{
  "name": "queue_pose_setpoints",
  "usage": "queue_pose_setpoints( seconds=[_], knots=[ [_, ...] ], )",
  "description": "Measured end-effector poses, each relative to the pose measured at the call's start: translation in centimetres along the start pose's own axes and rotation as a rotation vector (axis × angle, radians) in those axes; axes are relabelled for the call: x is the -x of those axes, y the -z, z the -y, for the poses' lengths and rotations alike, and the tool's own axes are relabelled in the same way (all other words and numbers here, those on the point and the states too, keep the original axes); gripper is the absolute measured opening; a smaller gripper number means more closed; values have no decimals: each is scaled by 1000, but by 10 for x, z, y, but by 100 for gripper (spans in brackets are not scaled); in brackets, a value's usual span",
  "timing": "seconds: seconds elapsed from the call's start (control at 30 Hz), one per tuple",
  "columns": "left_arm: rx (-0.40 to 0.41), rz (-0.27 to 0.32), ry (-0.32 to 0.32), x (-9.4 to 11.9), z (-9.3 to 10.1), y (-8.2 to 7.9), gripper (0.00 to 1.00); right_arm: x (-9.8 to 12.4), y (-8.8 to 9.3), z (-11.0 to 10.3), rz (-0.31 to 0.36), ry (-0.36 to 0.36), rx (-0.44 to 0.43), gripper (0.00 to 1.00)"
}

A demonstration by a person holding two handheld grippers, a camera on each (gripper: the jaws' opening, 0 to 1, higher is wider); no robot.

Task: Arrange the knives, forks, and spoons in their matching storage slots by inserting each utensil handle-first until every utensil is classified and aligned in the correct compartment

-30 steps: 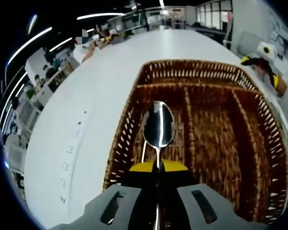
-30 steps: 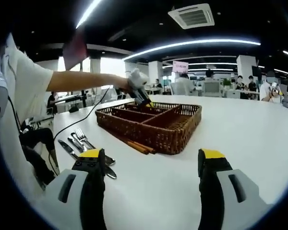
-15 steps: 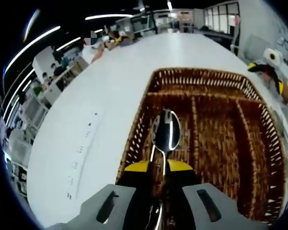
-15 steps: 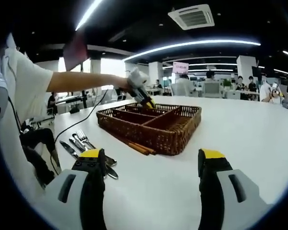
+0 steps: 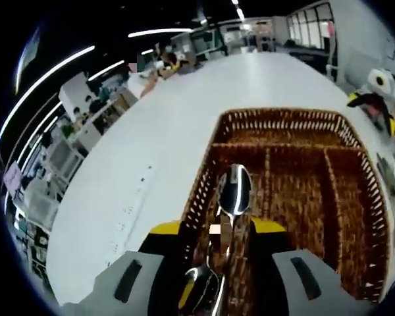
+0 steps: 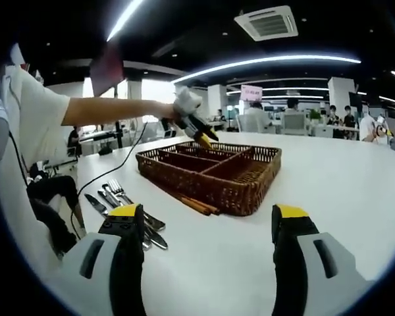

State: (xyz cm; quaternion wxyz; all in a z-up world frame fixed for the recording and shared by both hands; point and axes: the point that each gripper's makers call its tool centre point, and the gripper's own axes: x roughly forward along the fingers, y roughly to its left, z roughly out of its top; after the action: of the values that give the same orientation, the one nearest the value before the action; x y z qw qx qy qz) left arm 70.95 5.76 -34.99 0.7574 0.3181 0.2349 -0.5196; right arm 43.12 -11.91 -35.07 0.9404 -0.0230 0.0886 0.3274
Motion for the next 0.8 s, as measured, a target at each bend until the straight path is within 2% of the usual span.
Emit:
queue_pose_setpoints(
  seconds=[0.03, 0.17, 0.33, 0.4, 0.5, 0.8],
  knots=[
    [37, 3, -3, 3, 2, -2, 44, -1, -1, -2, 2, -5, 6, 82],
    [58, 29, -8, 10, 6, -9, 55, -3, -2, -6, 3, -15, 7, 82],
    [50, 47, -22, 15, 15, -16, 62, -3, -3, -11, 8, -26, 5, 82],
    [74, 62, -13, 17, 22, -21, 63, -3, -4, -14, 7, -31, 10, 82],
    [124, 46, 8, 18, 31, -21, 64, -3, -3, -18, -1, -38, 13, 82],
    [107, 80, -37, 31, 38, -30, 71, 3, -4, -24, 1, -40, 28, 82]
  ],
)
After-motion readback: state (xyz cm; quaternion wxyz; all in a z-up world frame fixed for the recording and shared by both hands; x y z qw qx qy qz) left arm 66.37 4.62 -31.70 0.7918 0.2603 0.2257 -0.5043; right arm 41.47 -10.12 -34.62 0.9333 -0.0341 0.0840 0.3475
